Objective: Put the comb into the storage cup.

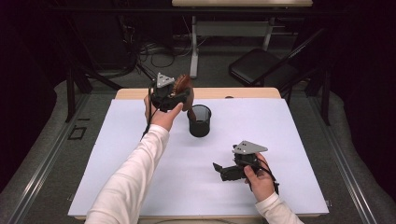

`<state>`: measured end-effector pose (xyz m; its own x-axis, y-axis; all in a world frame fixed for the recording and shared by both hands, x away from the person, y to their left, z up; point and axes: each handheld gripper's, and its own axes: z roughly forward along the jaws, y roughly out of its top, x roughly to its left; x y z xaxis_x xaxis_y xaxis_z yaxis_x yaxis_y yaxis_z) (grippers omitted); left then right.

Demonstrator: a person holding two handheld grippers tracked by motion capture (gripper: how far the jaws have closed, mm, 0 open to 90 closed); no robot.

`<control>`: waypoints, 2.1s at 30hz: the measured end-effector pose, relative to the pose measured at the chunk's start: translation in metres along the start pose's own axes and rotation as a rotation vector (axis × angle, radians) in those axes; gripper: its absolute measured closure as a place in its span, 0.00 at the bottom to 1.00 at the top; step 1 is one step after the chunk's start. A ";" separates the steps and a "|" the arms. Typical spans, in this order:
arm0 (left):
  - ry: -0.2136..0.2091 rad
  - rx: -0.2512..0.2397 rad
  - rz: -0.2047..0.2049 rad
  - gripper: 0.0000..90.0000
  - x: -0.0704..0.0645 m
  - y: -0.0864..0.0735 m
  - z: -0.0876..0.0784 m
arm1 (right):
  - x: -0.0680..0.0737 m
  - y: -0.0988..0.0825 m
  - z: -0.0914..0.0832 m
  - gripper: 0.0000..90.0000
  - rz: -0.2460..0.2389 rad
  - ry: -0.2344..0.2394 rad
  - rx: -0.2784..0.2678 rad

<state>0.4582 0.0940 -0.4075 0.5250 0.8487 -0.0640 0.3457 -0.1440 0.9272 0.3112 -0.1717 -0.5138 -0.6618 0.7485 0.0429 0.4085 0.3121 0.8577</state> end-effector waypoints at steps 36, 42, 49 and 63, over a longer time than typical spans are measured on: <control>0.020 0.010 0.153 0.55 -0.027 -0.011 0.008 | -0.002 -0.002 0.002 0.00 0.000 0.004 0.013; 0.019 0.010 0.196 0.55 -0.034 -0.012 0.009 | -0.001 -0.002 0.002 0.00 -0.002 0.004 0.014; 0.022 0.013 0.236 0.55 -0.040 -0.013 0.008 | -0.001 -0.002 0.002 0.00 -0.004 0.005 0.014; 0.024 0.022 0.337 0.55 -0.057 -0.017 0.008 | -0.002 -0.002 0.002 0.00 -0.002 0.001 0.017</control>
<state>0.4286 0.0444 -0.4228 0.5940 0.7634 0.2538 0.1729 -0.4292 0.8865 0.3126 -0.1729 -0.5168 -0.6637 0.7468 0.0416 0.4178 0.3240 0.8488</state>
